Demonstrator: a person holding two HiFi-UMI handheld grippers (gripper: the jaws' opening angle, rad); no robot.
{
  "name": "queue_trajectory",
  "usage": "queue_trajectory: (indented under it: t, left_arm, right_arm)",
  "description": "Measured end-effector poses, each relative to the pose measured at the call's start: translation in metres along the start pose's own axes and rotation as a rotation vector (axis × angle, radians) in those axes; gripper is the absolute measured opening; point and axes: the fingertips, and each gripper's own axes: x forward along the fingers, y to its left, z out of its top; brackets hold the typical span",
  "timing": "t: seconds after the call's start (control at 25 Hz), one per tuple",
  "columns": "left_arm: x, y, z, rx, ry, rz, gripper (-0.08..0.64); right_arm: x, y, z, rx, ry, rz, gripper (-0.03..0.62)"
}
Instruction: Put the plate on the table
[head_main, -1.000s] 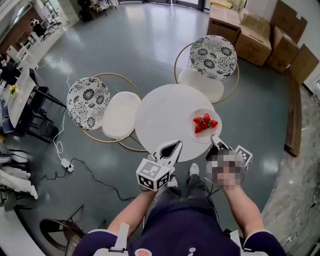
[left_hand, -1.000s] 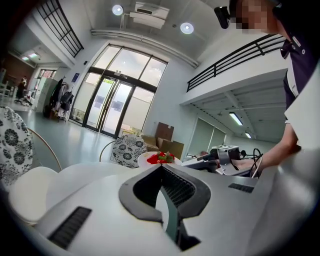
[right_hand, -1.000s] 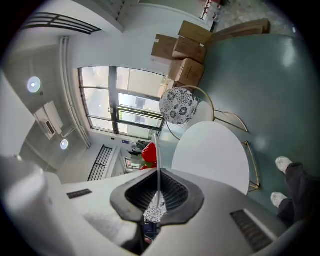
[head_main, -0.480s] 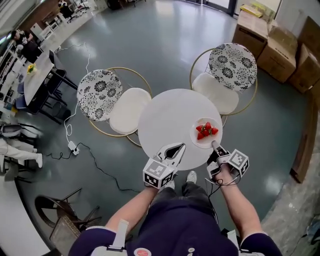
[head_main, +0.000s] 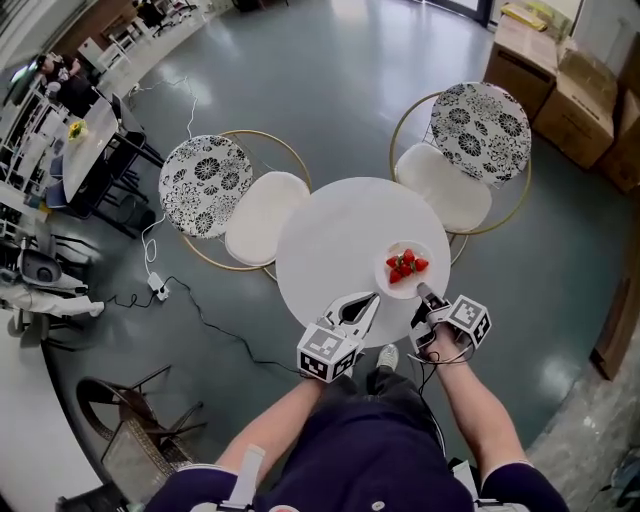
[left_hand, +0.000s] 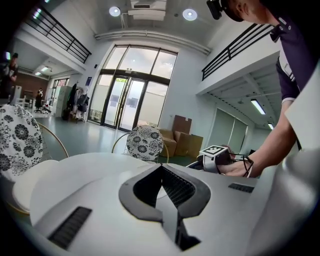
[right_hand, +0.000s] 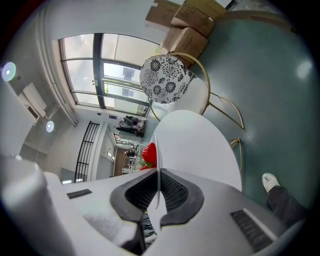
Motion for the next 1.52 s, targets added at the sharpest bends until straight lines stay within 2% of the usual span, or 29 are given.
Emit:
queue_trajectory:
  t: [0.4,1.08,1.52]
  left_arm:
    - [0.012,-0.005,-0.001,0.007,0.027,-0.008,0.005]
    - [0.018,-0.004,-0.005,0.01,0.054,-0.01,0.005]
    - [0.02,-0.004,-0.01,0.017,0.081,-0.02,0.005]
  right_arm:
    - [0.019,-0.016,0.002,0.022,0.026,-0.02,0.017]
    - [0.033,-0.037,-0.001,0.004,0.056,-0.078,0.018]
    - [0.04,-0.047,0.001,-0.101,0.079,-0.192,0.02]
